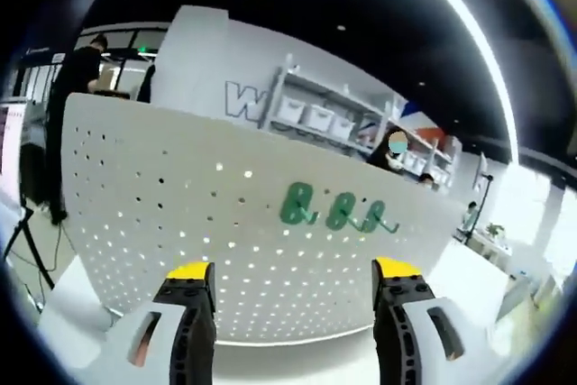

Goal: Insert the hook assembly into the mounting plate slot until the hook locks in place.

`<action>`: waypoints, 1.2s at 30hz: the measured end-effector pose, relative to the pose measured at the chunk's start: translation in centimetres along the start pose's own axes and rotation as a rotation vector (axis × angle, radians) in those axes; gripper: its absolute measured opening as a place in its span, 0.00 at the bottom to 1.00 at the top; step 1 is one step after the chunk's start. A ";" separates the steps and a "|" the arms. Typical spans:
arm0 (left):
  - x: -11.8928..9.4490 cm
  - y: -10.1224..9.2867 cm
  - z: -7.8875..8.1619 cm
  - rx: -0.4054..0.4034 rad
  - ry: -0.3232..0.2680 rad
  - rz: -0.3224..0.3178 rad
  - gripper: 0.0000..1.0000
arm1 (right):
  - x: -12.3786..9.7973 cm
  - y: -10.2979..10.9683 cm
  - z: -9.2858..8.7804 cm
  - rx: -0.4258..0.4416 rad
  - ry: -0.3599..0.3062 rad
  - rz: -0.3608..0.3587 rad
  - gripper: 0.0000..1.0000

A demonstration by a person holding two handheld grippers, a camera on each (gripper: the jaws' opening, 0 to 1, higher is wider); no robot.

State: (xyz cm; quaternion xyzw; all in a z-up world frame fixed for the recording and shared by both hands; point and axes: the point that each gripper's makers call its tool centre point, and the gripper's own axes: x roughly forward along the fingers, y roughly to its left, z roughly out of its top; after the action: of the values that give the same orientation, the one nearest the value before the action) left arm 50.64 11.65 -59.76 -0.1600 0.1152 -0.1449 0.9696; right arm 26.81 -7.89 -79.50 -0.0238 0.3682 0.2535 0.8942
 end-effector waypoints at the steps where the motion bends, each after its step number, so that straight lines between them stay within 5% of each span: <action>1: -0.7 -0.2 -0.6 0.020 0.022 -0.018 0.75 | 0.1 0.1 0.0 -0.007 0.003 0.004 0.50; 4: -2.0 0.1 -1.8 0.030 0.056 -0.025 0.77 | 0.2 0.2 0.0 -0.014 0.009 0.014 0.50; 7: -3.6 0.6 -2.9 -0.052 0.078 -0.021 0.83 | 0.4 0.3 0.0 -0.011 0.011 0.024 0.50; 15: -5.9 1.3 -5.1 -0.033 0.130 -0.018 0.86 | 0.5 0.2 0.2 -0.033 0.002 0.015 0.53; 36: -11.2 -0.1 -13.0 -0.148 0.311 -0.071 0.92 | 0.6 -0.1 0.1 -0.023 0.011 0.013 0.52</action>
State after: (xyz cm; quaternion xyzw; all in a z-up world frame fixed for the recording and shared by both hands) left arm 36.69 11.57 -69.73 -0.2104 0.2684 -0.1933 0.9200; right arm 27.28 -7.65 -79.83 -0.0330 0.3704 0.2635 0.8901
